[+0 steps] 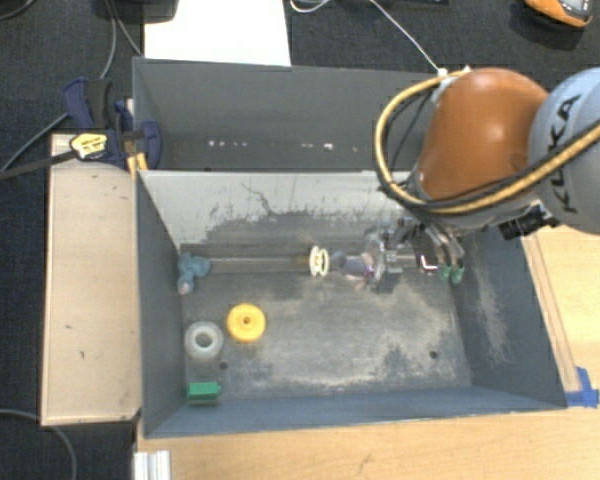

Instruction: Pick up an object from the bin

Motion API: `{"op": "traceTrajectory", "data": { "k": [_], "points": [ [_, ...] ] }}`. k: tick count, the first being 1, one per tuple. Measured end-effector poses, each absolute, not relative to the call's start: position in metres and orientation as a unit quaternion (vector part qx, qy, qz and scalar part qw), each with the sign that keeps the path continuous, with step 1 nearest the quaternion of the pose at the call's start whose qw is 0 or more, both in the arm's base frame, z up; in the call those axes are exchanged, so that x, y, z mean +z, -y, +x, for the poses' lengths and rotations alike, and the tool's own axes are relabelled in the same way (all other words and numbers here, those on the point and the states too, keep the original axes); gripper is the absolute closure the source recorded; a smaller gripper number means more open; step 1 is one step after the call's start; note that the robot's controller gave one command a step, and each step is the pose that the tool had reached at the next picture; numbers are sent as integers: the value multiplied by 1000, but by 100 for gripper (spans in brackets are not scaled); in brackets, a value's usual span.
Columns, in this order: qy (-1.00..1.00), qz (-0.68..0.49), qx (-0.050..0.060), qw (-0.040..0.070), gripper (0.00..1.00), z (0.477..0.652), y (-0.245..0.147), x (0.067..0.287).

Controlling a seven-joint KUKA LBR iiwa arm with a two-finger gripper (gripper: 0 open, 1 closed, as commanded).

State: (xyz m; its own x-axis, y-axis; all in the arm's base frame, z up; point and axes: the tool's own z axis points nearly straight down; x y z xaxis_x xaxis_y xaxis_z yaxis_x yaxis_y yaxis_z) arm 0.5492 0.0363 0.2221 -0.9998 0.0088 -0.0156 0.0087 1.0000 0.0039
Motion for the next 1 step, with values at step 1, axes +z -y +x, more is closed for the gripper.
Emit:
{"op": "traceTrajectory", "data": {
  "k": [1],
  "points": [
    [-1000, 6, 2, 6, 100, 544, -34, 224]
  ]
}}
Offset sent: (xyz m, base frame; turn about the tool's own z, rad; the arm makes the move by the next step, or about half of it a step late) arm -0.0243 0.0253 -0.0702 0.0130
